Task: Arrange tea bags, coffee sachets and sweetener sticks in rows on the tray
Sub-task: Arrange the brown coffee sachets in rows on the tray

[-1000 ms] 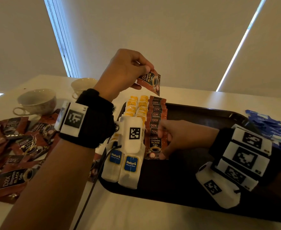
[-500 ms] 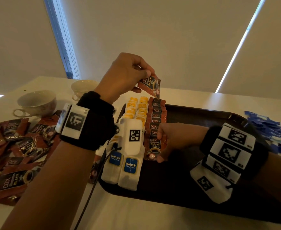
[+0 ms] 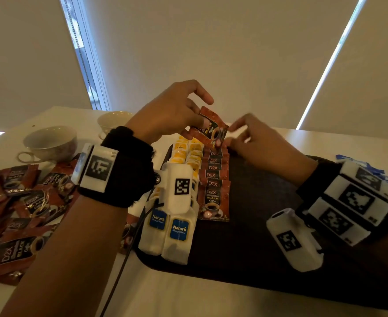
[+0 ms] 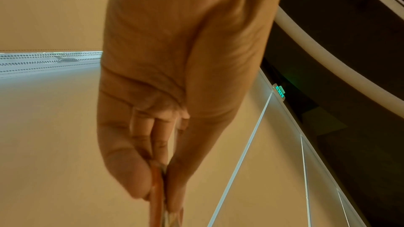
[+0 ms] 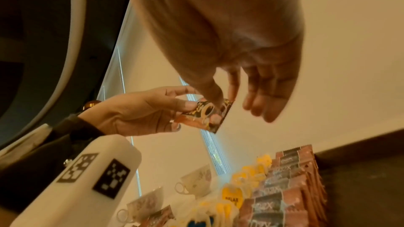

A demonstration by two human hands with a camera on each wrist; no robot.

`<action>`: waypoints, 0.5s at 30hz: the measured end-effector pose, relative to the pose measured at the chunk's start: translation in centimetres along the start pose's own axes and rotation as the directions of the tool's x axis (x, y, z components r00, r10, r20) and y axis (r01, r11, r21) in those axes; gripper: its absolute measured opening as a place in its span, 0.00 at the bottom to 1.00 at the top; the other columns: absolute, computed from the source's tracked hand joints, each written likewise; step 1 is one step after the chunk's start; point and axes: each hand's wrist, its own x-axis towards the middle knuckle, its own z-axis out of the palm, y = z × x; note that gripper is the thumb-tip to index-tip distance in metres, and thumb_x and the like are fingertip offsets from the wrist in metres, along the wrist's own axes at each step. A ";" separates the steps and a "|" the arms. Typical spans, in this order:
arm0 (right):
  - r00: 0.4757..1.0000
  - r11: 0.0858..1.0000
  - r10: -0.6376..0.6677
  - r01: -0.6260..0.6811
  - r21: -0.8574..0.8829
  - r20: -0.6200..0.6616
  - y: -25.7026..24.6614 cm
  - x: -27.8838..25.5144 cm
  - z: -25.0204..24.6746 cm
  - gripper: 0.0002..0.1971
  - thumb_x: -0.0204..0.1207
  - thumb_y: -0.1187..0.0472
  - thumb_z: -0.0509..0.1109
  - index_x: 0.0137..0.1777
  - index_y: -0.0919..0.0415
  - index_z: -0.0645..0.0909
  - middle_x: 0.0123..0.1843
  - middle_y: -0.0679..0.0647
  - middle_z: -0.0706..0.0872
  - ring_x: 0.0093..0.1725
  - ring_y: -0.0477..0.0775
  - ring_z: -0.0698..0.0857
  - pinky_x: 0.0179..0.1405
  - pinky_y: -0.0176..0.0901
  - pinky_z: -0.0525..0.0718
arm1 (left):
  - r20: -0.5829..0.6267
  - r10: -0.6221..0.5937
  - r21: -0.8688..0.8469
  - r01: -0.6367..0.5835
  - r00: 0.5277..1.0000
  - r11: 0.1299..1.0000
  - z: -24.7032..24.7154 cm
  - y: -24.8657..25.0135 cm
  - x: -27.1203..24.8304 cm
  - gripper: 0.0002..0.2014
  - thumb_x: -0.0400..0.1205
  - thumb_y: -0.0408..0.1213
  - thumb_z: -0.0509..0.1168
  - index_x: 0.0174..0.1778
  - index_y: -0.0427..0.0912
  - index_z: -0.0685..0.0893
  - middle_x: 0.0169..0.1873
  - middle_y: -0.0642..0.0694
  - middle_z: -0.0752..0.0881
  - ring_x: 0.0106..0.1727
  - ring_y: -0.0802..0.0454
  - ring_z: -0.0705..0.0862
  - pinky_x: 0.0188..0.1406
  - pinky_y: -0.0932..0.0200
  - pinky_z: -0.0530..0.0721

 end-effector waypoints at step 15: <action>0.904 0.904 0.206 -0.322 0.280 0.375 0.2 -2.6 -1.0 0.05 0.73 0.71 0.71 0.46 0.62 0.81 0.39 0.56 0.89 0.33 0.46 0.89 0.31 0.33 0.88 | 0.052 0.015 0.031 -0.017 0.999 0.999 0.0 0.2 -0.2 0.15 0.79 0.42 0.69 0.60 0.47 0.79 0.43 0.47 0.90 0.42 0.55 0.87 0.37 0.63 0.87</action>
